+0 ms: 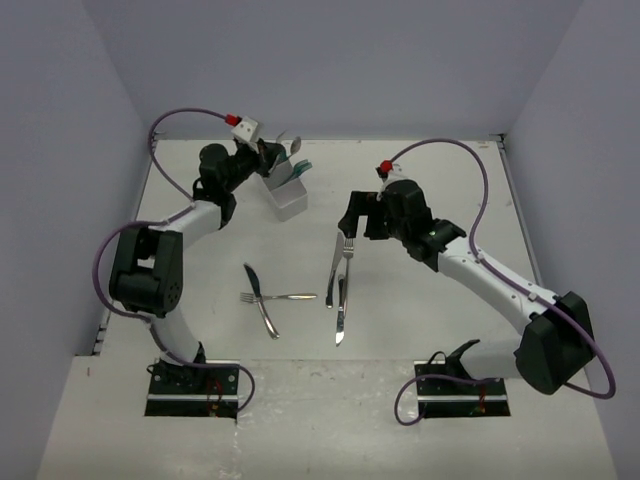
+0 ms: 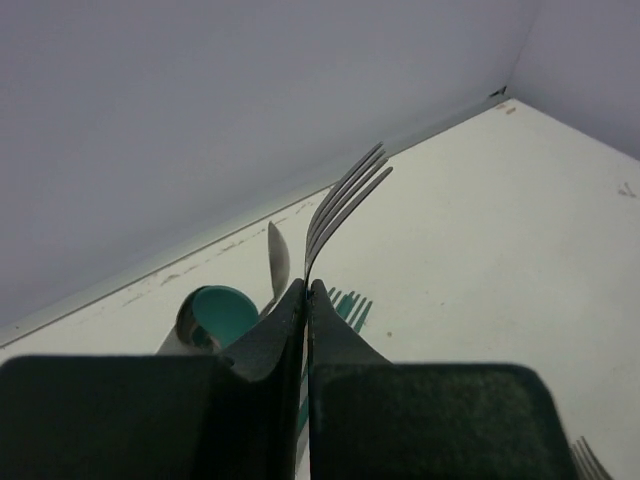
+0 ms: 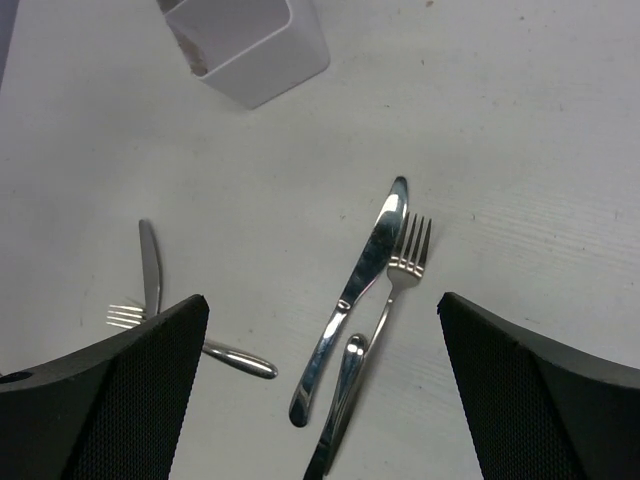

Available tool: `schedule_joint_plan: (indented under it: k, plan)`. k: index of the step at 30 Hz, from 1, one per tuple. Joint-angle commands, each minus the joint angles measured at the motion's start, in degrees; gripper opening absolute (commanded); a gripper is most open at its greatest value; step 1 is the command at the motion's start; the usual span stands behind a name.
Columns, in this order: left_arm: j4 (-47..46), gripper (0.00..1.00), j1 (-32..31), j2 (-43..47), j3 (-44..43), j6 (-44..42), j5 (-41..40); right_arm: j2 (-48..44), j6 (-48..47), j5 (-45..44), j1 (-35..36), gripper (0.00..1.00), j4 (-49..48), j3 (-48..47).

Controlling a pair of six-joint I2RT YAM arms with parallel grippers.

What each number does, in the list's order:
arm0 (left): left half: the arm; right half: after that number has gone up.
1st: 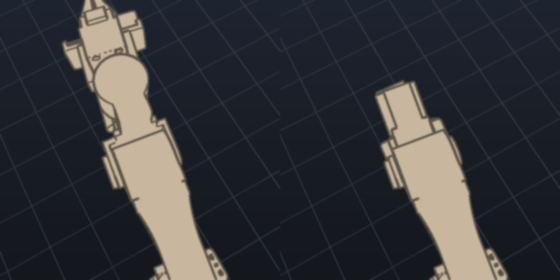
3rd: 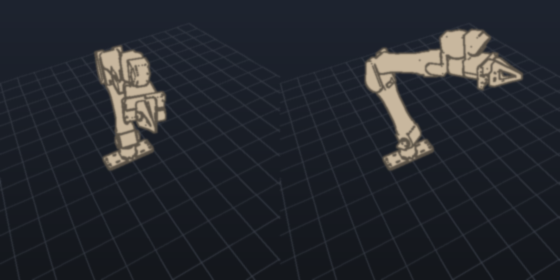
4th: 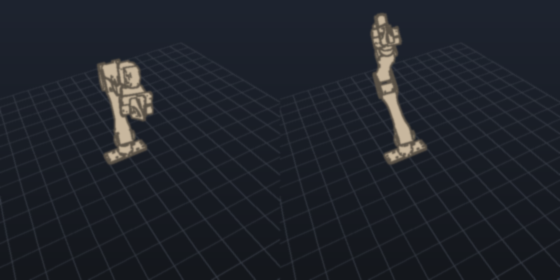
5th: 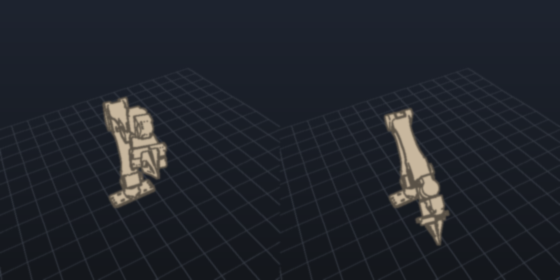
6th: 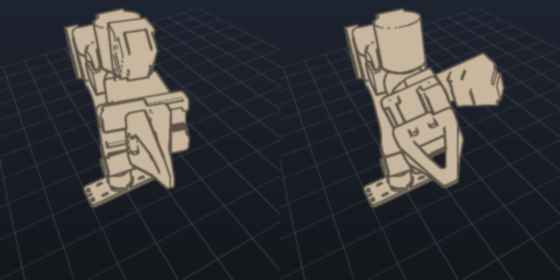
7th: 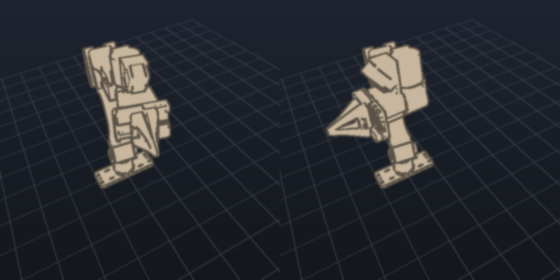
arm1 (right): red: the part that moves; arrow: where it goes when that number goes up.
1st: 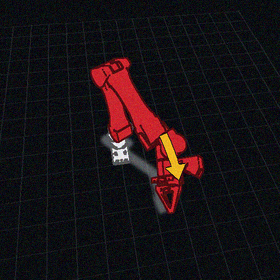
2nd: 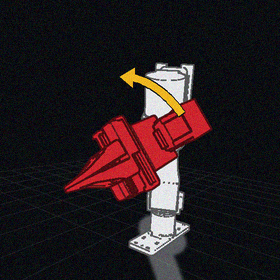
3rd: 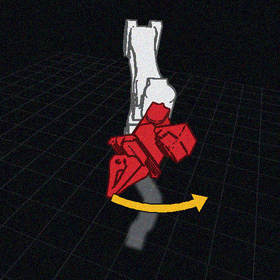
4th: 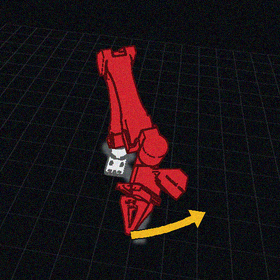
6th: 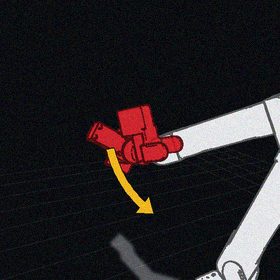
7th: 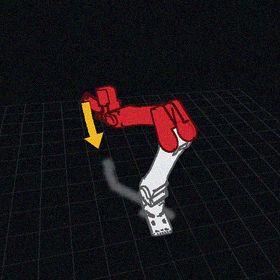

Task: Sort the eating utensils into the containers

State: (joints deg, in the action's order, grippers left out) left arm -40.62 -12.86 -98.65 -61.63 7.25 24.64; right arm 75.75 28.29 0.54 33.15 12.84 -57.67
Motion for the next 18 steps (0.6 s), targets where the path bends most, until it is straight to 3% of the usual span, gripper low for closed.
schedule_joint_plan:
  k: [1,13,14,15,18]
  plan:
    - [-4.99,0.00,3.28,-5.48,-4.99,-3.64,9.69,0.63,2.11,-3.08,-0.36,0.99,0.43,0.71]
    - [-5.97,0.01,3.99,-10.24,-3.32,-3.64,8.93,8.62,5.01,-5.01,-0.54,0.99,2.71,0.72]
    - [-3.87,0.08,3.99,-10.51,-3.76,-3.73,8.50,9.24,5.45,-5.02,-0.45,0.99,3.76,0.02]
    - [-2.63,0.24,3.99,-10.94,-4.90,-3.99,8.14,9.68,5.28,-5.19,-0.54,0.99,4.29,-0.25]
    - [-0.16,0.41,3.99,-10.60,-4.82,-4.78,7.79,10.74,6.24,-6.07,-0.36,0.99,5.44,0.27]
